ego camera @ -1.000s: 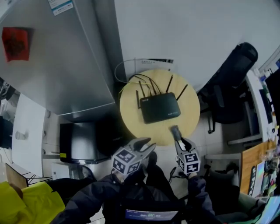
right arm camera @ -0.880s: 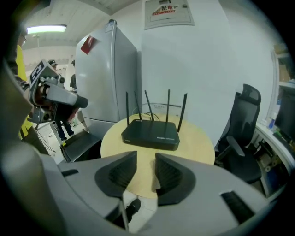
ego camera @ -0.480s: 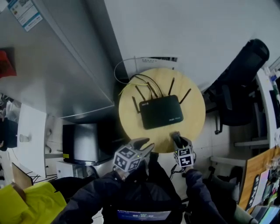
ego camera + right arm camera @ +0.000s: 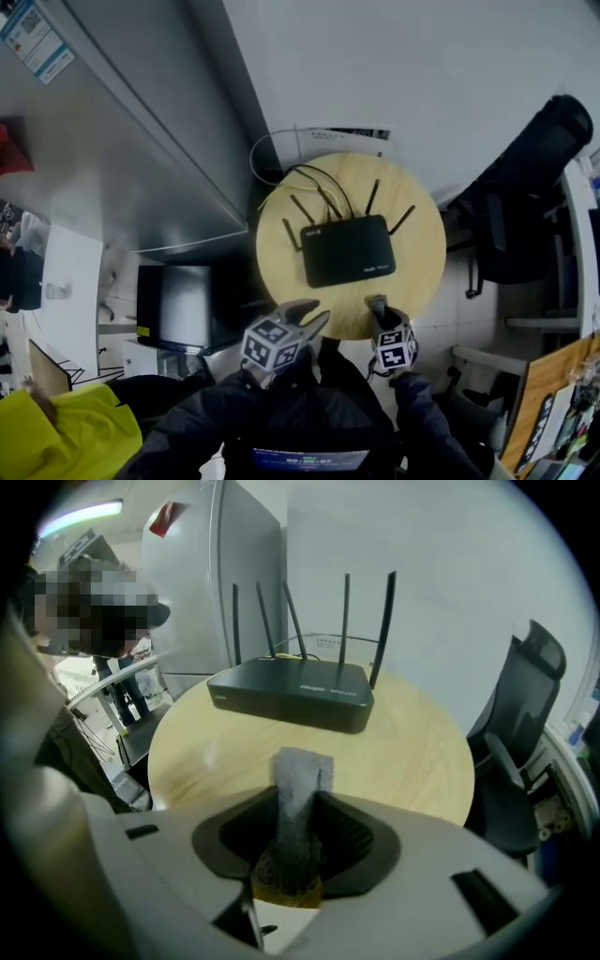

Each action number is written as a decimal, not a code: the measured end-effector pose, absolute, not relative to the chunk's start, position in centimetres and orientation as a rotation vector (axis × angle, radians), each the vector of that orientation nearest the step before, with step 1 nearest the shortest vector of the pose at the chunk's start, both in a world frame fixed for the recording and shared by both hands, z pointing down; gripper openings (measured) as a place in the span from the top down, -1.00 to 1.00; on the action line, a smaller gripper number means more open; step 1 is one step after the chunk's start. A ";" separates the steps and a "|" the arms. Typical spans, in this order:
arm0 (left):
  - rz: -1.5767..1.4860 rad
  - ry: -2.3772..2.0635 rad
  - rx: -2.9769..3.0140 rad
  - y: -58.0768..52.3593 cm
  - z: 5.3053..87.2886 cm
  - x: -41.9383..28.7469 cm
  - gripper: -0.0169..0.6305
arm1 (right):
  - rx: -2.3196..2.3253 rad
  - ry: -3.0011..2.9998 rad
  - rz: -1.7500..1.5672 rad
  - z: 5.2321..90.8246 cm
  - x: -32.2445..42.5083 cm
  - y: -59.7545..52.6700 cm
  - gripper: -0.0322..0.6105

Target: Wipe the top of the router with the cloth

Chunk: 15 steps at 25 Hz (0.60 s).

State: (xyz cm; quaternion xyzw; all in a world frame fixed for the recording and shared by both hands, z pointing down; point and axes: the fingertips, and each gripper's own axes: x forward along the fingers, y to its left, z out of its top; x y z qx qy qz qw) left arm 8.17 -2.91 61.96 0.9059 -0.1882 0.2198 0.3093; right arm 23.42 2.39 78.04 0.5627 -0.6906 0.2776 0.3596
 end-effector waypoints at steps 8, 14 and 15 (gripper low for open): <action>0.570 -0.494 2.406 -3.4 61.5 8.3 0.55 | 1.427 -1.748 0.704 77.7 23.9 2.2 0.62; 0.534 -0.517 2.418 -4.0 60.7 7.3 0.55 | 1.456 -1.812 0.645 73.4 23.4 0.5 0.62; 0.526 -0.523 2.420 -4.1 60.6 7.1 0.55 | 1.463 -1.824 0.639 72.5 23.3 0.1 0.62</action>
